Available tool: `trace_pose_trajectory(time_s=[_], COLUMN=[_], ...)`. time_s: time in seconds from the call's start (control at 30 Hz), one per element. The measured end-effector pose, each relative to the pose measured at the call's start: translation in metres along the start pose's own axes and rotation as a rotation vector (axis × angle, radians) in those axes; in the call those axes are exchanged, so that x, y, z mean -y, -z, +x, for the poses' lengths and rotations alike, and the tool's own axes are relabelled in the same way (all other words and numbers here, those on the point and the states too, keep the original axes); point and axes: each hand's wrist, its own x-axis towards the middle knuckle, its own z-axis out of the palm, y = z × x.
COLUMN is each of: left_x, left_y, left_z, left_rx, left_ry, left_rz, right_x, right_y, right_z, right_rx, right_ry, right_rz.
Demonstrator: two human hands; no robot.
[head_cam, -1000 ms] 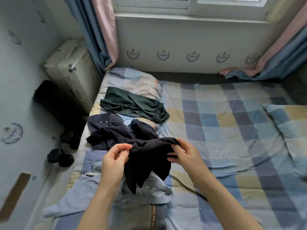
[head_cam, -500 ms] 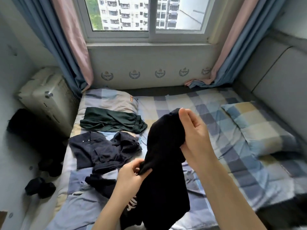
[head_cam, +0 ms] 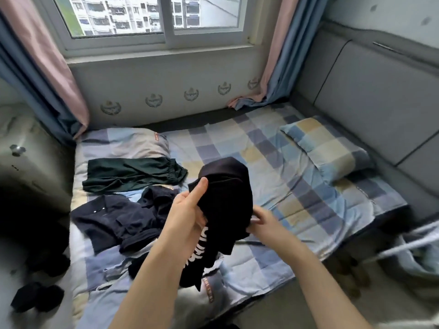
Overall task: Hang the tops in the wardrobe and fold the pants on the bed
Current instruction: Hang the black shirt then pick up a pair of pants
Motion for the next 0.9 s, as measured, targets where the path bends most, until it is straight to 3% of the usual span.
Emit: trace_pose_trajectory(time_s=[0.2,0.37,0.5,0.6,0.77,0.83,0.9], left_x=[-0.008,-0.01,-0.014,-0.012,0.003,0.012,0.025], left_y=[-0.018,-0.034,-0.051,-0.062,-0.099,-0.115,-0.137], left_z=[-0.01,-0.022,-0.031,-0.027,-0.034,-0.042,-0.05], left_rx=[0.085,0.25,0.38,0.426,0.399,0.424,0.451], left_ry=[0.093,0.192,0.217,0.248,0.289,0.326,0.363], left_rz=[-0.116,-0.216,-0.326,-0.358,-0.321,-0.295,-0.266], right_x=[-0.043,-0.037,-0.042,-0.049,-0.063,-0.059,-0.065], right_y=[-0.025,-0.023,-0.019,-0.015,-0.003,-0.005,0.002], right_z=[-0.035,-0.068,-0.091,-0.107,-0.131,-0.134,-0.145], right_rx=[-0.215,-0.387,-0.274,-0.262,-0.21,-0.256,-0.46], right_ry=[0.026,-0.164,-0.473,-0.563,-0.324,-0.156,-0.051], right_rz=[0.032,0.166,0.198,0.169,0.411,0.176,-0.135])
